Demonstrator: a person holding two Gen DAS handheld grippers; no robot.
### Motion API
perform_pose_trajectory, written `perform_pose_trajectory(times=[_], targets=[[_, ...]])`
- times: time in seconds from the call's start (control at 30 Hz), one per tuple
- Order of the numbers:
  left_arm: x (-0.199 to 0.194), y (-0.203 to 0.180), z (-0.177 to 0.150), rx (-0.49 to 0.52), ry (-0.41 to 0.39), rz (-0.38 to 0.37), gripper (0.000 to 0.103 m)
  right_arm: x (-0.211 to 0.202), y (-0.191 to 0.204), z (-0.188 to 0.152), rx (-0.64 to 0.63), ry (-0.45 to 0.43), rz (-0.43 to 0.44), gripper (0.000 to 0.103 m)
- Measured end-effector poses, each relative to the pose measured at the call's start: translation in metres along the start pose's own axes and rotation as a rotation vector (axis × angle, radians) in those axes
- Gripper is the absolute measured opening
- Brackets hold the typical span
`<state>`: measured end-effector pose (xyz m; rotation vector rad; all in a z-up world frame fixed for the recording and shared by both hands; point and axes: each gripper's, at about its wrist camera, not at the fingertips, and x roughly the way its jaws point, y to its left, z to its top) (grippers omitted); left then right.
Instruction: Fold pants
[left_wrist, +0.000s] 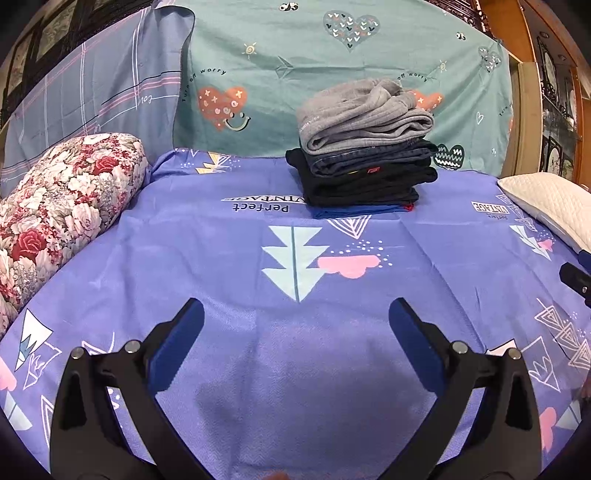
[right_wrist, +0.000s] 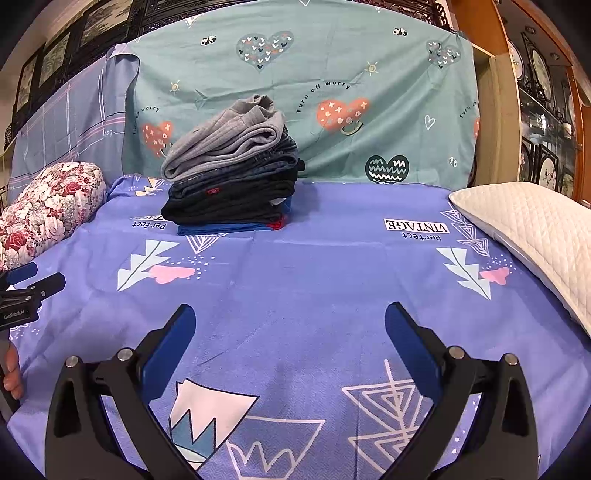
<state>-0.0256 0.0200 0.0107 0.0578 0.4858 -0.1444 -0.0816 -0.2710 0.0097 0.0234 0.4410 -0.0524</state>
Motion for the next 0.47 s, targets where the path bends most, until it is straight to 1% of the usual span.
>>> perform_pose_trajectory(times=[0.07, 0.13, 0.27, 0.47], targets=[[-0.002, 0.000, 0.000, 0.005, -0.018, -0.002, 0.101, 0.000, 0.000, 0.000, 0.001, 0.001, -0.001, 0.102], [-0.002, 0.000, 0.000, 0.003, -0.020, 0.021, 0.101, 0.000, 0.000, 0.000, 0.001, 0.000, 0.000, 0.102], [0.002, 0.003, 0.001, -0.007, -0.005, 0.064, 0.101, 0.000, 0.000, 0.000, 0.000, 0.000, 0.000, 0.102], [0.008, 0.008, 0.000, -0.027, 0.033, 0.071, 0.101, 0.001, -0.001, 0.000, 0.000, 0.001, 0.000, 0.102]])
